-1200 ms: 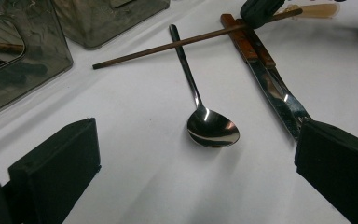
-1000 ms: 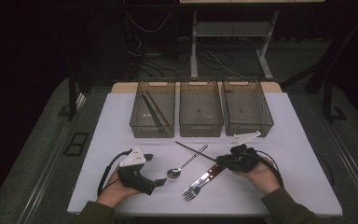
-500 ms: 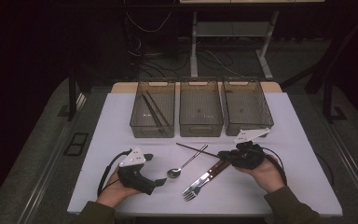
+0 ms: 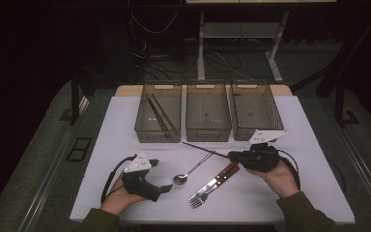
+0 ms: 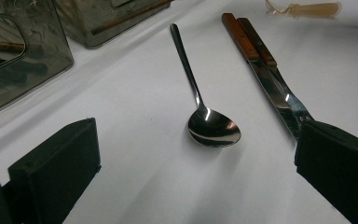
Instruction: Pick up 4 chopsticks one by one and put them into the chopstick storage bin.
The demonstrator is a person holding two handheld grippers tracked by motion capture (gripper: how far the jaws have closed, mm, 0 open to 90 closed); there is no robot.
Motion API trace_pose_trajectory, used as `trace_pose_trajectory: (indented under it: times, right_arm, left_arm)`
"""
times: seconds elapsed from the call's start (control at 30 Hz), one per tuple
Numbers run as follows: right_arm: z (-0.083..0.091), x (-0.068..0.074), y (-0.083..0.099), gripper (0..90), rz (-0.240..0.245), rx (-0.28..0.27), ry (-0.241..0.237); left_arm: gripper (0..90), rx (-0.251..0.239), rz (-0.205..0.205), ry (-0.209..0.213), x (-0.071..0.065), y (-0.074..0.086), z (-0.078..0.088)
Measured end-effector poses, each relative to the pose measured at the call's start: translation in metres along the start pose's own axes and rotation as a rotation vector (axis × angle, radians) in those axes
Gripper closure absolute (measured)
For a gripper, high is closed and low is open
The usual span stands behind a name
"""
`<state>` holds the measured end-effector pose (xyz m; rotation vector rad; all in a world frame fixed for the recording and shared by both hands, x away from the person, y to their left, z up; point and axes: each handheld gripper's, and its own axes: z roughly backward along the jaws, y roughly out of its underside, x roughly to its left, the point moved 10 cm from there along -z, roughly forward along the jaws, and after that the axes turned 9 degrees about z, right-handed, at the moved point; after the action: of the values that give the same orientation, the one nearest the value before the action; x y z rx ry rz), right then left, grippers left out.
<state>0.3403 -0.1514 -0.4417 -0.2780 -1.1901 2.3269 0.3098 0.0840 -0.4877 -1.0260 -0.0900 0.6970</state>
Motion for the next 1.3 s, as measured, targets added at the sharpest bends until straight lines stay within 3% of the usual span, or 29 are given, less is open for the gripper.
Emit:
trace_pose_trajectory:
  times: [0.43,0.7,1.3]
  right_arm:
    - [0.007,-0.003,-0.017,85.1,-0.001,-0.046,0.003]
    - [0.012,-0.007,-0.037,85.1,0.0,-0.092,0.011]
    - [-0.017,-0.034,-0.097,85.0,0.0,-0.112,0.084]
  left_arm:
    - [0.0,0.001,0.003,-0.002,0.001,0.0,0.0]
    - [0.0,-0.003,0.002,-0.005,0.001,0.0,-0.001]
    - [0.0,0.0,-0.008,-0.004,0.001,0.0,0.0]
